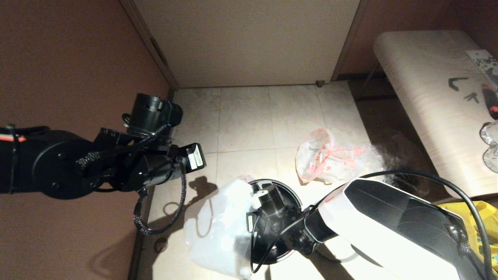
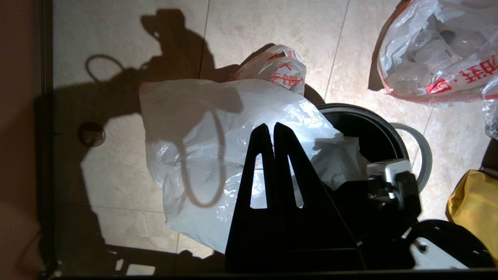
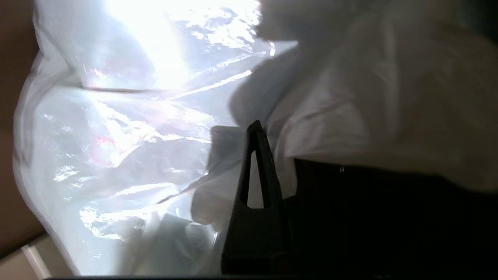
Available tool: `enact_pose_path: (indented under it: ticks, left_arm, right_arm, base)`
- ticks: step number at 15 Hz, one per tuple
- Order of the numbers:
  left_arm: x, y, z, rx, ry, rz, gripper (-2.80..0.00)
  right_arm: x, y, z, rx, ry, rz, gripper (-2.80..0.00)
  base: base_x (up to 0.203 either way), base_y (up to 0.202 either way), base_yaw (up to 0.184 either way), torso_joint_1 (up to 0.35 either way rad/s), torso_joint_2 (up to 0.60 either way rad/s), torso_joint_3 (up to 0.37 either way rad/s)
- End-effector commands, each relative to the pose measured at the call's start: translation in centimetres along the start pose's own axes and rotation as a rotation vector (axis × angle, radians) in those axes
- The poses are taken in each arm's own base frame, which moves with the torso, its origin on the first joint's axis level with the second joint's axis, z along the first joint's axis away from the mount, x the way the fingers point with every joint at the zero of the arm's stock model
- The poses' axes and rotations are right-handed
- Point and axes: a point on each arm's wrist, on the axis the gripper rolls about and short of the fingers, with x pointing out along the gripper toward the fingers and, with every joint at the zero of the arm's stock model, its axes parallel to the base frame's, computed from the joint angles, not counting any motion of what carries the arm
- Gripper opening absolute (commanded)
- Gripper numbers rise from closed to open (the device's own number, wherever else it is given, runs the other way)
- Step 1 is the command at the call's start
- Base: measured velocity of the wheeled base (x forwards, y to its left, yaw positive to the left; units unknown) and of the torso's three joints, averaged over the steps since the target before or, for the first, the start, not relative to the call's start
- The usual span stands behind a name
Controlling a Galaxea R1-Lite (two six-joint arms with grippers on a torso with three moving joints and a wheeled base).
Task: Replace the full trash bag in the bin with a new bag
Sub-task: Put the new garbage bag on the trash can
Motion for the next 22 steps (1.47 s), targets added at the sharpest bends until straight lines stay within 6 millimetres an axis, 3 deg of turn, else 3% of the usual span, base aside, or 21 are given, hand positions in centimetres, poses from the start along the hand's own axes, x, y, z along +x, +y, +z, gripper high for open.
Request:
enact_pose_path:
  ticks: [1, 4, 8, 12, 16, 19, 22]
  left_arm:
    - [0.3, -0.1, -0.2, 0.0, 0.006, 0.007, -2.8]
    - [0.1, 0.0, -0.1, -0.002, 0.001, 0.004, -2.8]
    - [0.0, 0.0, 0.1, -0.007, -0.004, 0.004, -2.8]
    - [0.0, 0.0, 0.2, -0.01, -0.009, 0.002, -2.8]
    - [0.1, 0.0, 0.3, -0.012, -0.009, 0.002, -2.8]
    - [-0.1, 0.0, 0.4, -0.015, -0.015, -0.002, -2.8]
    - [-0.1, 0.0, 0.4, -0.014, -0.012, 0.0, -2.8]
  right_arm:
    - [1.4, -0.6, -1.8, -0.059, 0.033, -0.026, -2.8]
    - [2.8, -2.1, -3.7, -0.185, 0.035, -0.174, -2.8]
    - [4.2, -3.3, -3.2, -0.244, 0.033, -0.226, -2.8]
    - [6.0, -5.5, -2.4, -0.304, 0.144, -0.304, -2.8]
    - [8.0, -6.3, -2.4, -0.412, 0.202, -0.325, -2.8]
    - [8.5, -7.1, -3.6, -0.481, 0.287, -0.336, -2.8]
    - [8.2, -7.3, -2.8, -0.484, 0.272, -0.342, -2.8]
  base:
    - [0.0, 0.0, 0.0, 0.0, 0.0, 0.0]
    - [0.0, 0.0, 0.0, 0.0, 0.0, 0.0]
    - [0.0, 0.0, 0.0, 0.0, 0.0, 0.0]
    - [0.0, 0.0, 0.0, 0.0, 0.0, 0.0]
    - [0.0, 0.0, 0.0, 0.0, 0.0, 0.0]
    - [0.0, 0.0, 0.0, 0.0, 0.0, 0.0]
    - [0.0, 0.0, 0.0, 0.0, 0.0, 0.0]
